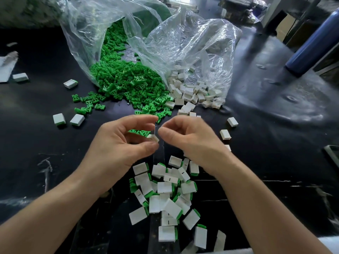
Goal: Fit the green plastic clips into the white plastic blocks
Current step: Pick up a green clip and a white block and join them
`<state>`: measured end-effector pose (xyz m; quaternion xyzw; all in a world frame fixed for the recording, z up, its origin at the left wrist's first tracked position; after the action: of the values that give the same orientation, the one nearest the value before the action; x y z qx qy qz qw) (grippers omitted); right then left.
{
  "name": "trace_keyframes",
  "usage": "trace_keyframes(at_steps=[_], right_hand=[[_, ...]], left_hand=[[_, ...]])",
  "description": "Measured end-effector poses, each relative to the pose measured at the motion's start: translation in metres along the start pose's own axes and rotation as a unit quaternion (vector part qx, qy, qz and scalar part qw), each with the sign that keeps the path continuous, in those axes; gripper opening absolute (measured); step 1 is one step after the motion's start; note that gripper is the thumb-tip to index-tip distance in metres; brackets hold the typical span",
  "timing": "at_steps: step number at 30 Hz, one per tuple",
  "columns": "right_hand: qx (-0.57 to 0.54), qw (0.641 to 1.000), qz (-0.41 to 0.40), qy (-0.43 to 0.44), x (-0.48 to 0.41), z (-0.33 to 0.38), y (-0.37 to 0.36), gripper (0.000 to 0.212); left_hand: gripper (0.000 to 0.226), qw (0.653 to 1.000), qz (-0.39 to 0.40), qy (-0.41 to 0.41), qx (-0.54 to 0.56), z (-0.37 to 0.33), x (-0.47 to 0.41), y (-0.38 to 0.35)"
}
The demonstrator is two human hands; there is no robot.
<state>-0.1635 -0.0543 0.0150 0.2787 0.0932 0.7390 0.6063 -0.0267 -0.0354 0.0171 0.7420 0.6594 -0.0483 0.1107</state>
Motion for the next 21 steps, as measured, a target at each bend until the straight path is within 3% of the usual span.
trace_keyframes(at_steps=[3, 9, 11, 14, 17, 21], right_hand=[[-0.004, 0.999, 0.038, -0.007, 0.002, 0.000, -0.014, 0.014], [0.055, 0.993, -0.099, 0.030, -0.002, 0.000, 0.004, 0.015], [0.081, 0.990, -0.108, 0.038, -0.001, 0.001, 0.002, 0.008], [0.137, 0.985, -0.089, 0.063, 0.000, 0.005, -0.013, 0.020], [0.190, 0.978, -0.055, 0.064, -0.002, 0.006, -0.025, 0.032], [0.202, 0.977, -0.052, 0.051, -0.004, 0.005, -0.020, 0.020]], left_hand=[[0.028, 1.000, 0.006, -0.003, -0.019, 0.000, -0.001, -0.002], [0.019, 0.996, -0.081, 0.013, -0.035, 0.005, -0.006, 0.017], [0.019, 0.994, -0.104, 0.013, -0.030, 0.006, -0.008, 0.023], [0.012, 0.993, -0.114, 0.013, -0.035, 0.006, -0.008, 0.026], [0.009, 0.993, -0.045, 0.017, -0.106, 0.006, -0.008, 0.022], [0.014, 0.967, 0.065, 0.035, -0.244, 0.010, -0.005, 0.015]])
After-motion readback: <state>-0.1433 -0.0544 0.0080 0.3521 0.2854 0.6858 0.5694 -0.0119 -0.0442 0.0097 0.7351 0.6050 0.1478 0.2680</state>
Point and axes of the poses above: each hand's wrist, its own x-axis away from the middle knuckle, its own y-axis out of the back of the hand, z = x × y, the point moved 6 cm from there along -x, towards the middle knuckle, and after that the axes turned 14 degrees about -y, right-handed, at the moved point
